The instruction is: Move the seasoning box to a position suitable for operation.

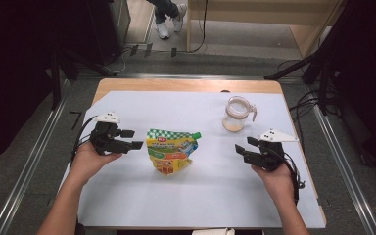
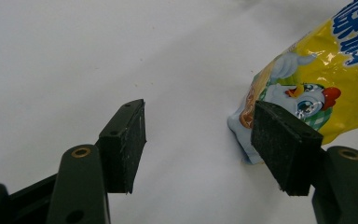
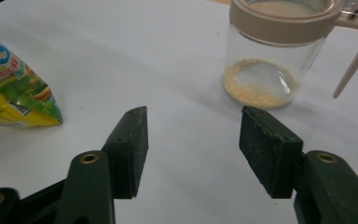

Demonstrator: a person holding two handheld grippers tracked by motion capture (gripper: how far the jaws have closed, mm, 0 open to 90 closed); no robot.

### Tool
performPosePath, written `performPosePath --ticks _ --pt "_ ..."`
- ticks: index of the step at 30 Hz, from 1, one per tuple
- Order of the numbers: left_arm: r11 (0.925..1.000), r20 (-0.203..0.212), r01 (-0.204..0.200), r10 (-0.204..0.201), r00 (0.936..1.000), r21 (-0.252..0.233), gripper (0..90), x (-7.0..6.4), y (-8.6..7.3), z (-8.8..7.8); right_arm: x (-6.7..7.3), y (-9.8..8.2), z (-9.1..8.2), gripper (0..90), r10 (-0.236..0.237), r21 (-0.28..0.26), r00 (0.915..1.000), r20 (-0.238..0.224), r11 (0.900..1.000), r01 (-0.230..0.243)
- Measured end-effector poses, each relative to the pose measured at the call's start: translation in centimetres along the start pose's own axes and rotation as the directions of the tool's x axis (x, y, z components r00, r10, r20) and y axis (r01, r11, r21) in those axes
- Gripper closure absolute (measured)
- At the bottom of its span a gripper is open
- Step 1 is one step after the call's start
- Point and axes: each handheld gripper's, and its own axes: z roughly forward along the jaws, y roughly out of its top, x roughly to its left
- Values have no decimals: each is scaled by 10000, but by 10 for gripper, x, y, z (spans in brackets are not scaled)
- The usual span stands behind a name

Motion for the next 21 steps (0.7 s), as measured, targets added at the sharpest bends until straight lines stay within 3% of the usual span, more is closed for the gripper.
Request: performPosePath --ticks 3,7,13,21 --pt "10000 28 41 -41 10000 73 358 1 0 2 -1 1 1 395 80 -7 9999 95 10000 -80" --pt "9999 75 78 -78 9999 -75 359 1 -1 -1 -4 5 6 344 638 -65 9979 101 9979 -638" --pt "10000 15 10 -10 10000 -50 359 1 -1 -3 -8 13 16 279 986 -167 9946 323 9950 -981" --pt "9999 28 26 -25 10000 -105 358 2 -2 -6 -16 25 33 174 1582 -198 9854 634 9874 -1573"
